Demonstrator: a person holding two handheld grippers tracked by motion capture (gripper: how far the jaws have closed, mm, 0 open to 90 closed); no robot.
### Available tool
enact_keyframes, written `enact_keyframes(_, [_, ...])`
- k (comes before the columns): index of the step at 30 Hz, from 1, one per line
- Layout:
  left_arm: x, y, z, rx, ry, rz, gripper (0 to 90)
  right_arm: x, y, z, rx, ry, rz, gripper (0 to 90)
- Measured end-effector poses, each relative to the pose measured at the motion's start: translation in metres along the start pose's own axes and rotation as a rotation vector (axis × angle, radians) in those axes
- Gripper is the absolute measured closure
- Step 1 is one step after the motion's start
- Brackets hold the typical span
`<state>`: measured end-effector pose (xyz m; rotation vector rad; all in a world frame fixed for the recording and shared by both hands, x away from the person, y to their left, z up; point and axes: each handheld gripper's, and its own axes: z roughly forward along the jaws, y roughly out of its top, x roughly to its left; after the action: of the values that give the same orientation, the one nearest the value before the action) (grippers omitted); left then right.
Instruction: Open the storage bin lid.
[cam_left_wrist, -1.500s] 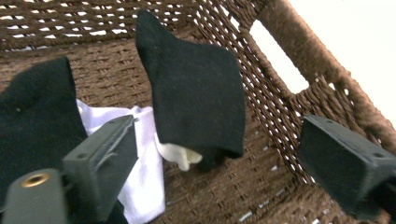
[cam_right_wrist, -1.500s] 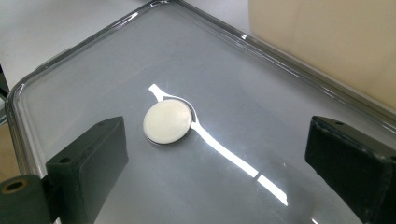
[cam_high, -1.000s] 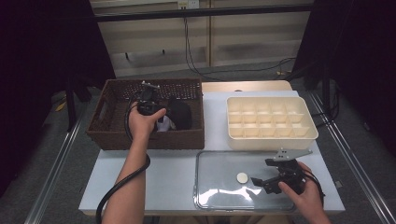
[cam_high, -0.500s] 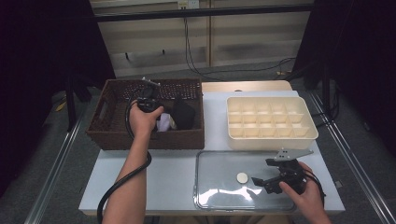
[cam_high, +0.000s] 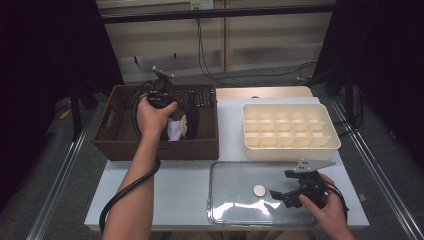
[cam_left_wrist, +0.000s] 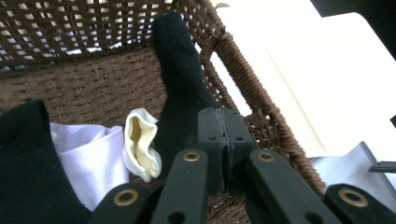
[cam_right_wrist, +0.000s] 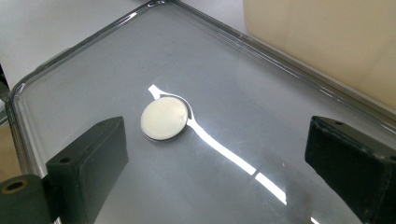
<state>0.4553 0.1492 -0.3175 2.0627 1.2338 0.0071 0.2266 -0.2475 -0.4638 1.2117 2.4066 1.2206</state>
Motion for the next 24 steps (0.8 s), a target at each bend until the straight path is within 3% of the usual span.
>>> enact_keyframes(5, [-0.007, 0.007, -0.015, -0.011, 0.0, 0.008, 88.1, 0.0, 0.0, 0.0, 0.002, 0.001, 0.003, 5.2])
enact_keyframes(9, [-0.012, 0.01, -0.026, -0.021, -0.006, -0.011, 88.1, 0.001, 0.0, 0.001, 0.001, 0.005, 0.0, 5.2])
enact_keyframes(24, [-0.037, 0.015, -0.058, -0.027, -0.019, 0.035, 88.1, 0.003, 0.0, 0.001, 0.002, 0.007, -0.001, 5.0])
